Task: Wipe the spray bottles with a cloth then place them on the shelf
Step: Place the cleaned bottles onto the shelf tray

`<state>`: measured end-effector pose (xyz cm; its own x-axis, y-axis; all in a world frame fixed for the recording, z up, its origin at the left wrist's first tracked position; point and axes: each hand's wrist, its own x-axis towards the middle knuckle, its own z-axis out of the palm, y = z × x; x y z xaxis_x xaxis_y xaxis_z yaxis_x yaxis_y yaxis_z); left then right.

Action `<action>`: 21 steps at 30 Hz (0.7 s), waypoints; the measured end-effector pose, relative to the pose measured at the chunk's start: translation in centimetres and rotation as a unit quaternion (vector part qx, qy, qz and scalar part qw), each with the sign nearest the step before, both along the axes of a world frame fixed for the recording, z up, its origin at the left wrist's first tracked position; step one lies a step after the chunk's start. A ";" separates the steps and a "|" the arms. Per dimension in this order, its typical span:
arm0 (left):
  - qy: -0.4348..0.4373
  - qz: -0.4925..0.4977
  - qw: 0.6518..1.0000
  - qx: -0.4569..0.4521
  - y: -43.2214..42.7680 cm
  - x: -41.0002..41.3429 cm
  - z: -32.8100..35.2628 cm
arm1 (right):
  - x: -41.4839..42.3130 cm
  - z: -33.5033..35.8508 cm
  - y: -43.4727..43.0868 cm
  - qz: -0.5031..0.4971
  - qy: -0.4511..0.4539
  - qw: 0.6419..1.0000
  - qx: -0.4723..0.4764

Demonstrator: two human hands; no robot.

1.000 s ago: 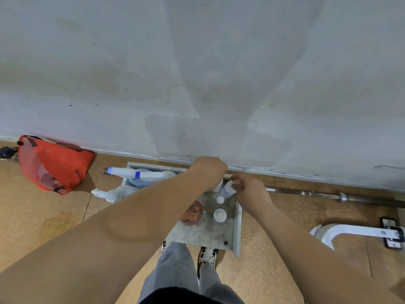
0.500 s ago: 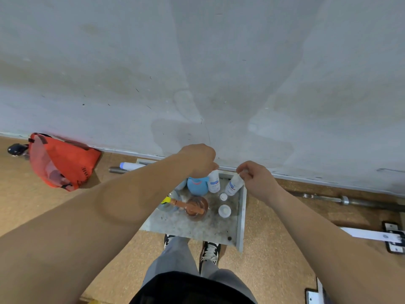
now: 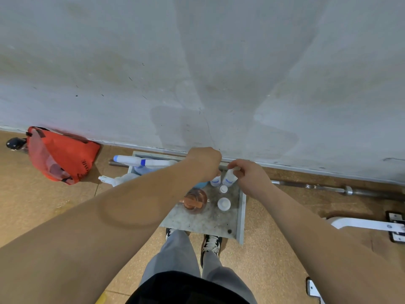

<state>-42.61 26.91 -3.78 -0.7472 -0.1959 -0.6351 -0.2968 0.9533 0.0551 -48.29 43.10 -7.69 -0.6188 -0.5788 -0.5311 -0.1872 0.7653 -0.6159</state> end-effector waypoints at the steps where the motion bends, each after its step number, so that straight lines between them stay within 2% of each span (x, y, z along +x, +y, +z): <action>1: -0.002 -0.013 1.000 -0.012 0.2 0.0 -0.2 | 0.1 -0.2 -0.1 0.005 -0.002 1.000 0.006; 4: -0.006 -0.041 0.998 -0.042 0.8 0.2 -0.8 | 0.5 -0.8 -0.3 0.023 0.000 1.000 0.016; 9: 0.012 -0.023 0.999 -0.033 1.3 0.4 -1.6 | 1.0 -1.1 -0.5 0.040 -0.005 0.999 0.003; 14: -0.006 -0.021 0.999 -0.023 0.9 0.7 -1.0 | 1.1 -1.6 -0.4 -0.012 -0.013 1.000 0.011; 21: -0.013 -0.051 0.998 -0.039 0.9 1.2 -0.6 | 1.6 -1.4 0.0 0.017 -0.022 1.000 0.009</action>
<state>-41.37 27.86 -4.41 -0.7487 -0.1686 -0.6411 -0.1980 0.9798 -0.0264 -46.72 43.14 -9.06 -0.5747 -0.5891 -0.5681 -0.1852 0.7698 -0.6109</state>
